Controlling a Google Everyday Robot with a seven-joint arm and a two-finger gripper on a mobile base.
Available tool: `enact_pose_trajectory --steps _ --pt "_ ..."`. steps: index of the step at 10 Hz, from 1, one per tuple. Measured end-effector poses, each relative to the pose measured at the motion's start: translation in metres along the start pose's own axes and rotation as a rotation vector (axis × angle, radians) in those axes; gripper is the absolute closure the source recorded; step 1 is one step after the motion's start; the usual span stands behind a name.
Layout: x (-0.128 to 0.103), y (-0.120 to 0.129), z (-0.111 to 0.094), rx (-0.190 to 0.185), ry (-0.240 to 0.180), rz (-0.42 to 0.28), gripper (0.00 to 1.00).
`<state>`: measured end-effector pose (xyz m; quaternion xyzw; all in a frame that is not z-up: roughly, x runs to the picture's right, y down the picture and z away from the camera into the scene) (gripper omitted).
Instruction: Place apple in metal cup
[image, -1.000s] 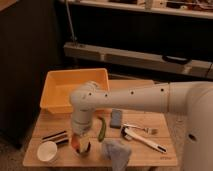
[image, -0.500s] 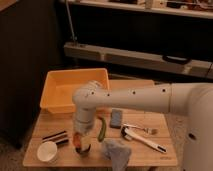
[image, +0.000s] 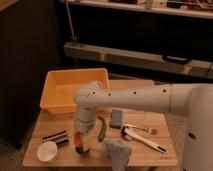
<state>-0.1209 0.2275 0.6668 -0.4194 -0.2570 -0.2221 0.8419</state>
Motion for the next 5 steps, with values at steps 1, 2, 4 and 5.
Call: enact_pose_trajectory --steps 1,2,4,5 --pt "0.001 0.001 -0.001 -0.005 -0.006 -0.007 0.2" --pt "0.002 0.001 -0.003 -0.01 -0.024 -0.018 0.2" --pt "0.008 0.001 -0.011 -0.004 -0.119 -0.008 0.2" --pt "0.02 -0.002 -0.019 0.015 -0.215 0.041 0.2"
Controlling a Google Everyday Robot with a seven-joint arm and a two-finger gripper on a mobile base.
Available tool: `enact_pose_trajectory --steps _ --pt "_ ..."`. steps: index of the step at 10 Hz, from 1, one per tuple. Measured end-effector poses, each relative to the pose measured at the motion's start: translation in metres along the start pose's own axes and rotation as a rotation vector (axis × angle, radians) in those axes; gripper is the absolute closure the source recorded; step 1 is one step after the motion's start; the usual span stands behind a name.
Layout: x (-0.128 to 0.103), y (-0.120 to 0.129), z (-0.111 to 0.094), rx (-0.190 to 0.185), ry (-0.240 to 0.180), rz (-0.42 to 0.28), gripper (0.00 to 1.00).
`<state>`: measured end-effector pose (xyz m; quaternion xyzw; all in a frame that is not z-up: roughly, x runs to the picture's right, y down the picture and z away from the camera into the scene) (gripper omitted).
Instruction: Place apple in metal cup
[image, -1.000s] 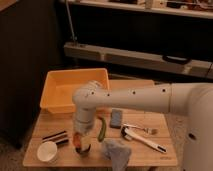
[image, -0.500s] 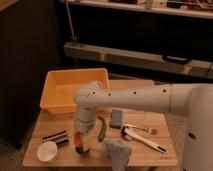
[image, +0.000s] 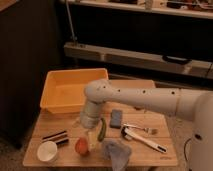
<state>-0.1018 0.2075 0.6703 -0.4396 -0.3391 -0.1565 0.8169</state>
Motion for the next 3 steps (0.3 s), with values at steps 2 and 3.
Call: enact_pose_trajectory --steps 2,3 --pt "0.0049 -0.0016 -0.0054 0.011 -0.048 0.023 0.2" --pt "0.0037 -0.0022 -0.0051 0.011 -0.048 0.021 0.2"
